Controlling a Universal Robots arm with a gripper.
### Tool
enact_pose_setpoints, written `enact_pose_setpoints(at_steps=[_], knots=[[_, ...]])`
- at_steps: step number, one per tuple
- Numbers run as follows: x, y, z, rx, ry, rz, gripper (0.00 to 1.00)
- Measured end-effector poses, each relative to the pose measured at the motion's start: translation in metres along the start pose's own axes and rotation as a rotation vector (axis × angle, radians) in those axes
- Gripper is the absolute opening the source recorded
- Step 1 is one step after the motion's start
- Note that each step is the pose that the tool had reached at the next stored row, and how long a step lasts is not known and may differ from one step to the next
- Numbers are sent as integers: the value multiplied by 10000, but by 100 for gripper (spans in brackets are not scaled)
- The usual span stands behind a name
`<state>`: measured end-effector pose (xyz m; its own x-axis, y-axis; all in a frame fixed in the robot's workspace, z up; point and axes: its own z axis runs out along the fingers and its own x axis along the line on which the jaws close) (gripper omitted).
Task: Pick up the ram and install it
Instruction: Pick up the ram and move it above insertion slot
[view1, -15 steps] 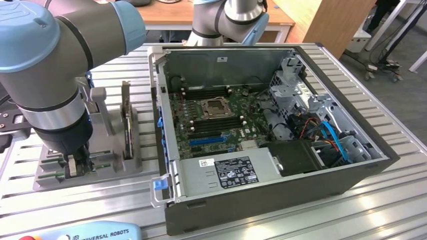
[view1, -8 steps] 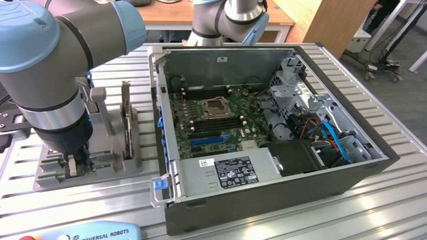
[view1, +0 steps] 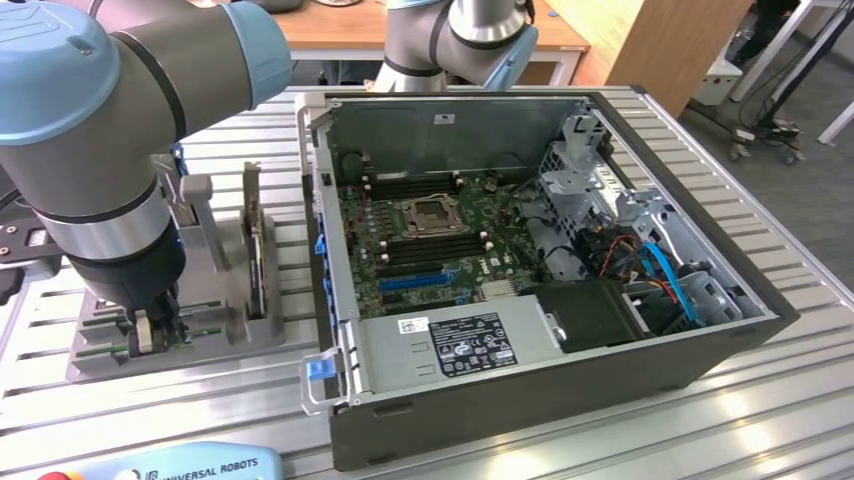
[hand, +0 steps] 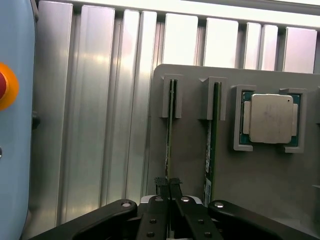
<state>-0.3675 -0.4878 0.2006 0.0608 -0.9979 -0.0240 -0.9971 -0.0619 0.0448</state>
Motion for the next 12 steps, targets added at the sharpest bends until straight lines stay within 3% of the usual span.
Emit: enact_pose_setpoints(at_steps=[12], knots=[[0,0,0,7,-11,235,12]])
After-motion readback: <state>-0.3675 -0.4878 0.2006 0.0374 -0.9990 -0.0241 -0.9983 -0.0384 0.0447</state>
